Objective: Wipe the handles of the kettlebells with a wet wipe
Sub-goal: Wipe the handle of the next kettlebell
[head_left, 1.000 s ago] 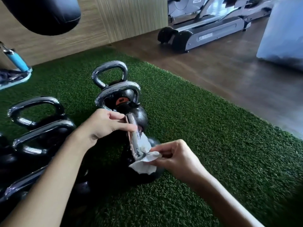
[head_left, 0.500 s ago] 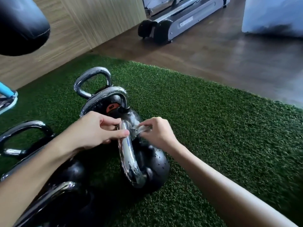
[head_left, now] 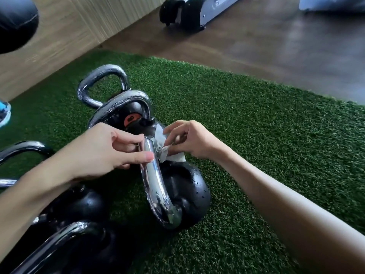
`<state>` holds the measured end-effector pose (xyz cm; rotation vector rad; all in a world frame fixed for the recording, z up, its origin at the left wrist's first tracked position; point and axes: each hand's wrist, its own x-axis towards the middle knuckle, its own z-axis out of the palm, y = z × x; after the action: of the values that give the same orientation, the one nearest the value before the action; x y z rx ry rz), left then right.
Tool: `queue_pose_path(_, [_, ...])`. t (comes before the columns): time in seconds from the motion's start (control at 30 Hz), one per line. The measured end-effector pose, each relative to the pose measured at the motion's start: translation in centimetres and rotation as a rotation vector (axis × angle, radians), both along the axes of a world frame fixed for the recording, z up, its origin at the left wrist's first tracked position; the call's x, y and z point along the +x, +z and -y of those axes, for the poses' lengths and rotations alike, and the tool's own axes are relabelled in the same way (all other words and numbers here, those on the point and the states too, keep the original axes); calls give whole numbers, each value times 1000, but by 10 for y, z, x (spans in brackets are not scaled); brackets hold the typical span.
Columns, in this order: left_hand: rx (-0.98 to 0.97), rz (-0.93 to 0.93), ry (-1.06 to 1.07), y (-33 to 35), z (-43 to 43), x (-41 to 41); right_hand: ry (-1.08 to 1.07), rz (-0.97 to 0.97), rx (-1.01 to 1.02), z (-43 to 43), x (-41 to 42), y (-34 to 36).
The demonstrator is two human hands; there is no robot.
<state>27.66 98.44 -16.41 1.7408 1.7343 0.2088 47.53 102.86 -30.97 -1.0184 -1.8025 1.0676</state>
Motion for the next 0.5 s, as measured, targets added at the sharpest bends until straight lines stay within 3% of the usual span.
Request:
queue_pose_path(0.13, [-42,12,-9,2,1,-6,-19,-69,77,3,-5,-1])
queue_pose_path(0.23, [-36,45,-37,0,7,-9,-129,36,176,13,-14,-11])
queue_pose_path(0.4, [-30,105,-83,-2,10,-6,-236,-90,-94,20,-23,-13])
queue_pose_path(0.5, [-20,93,-97,1,8,-4,-234,-172,-83,22,-27,7])
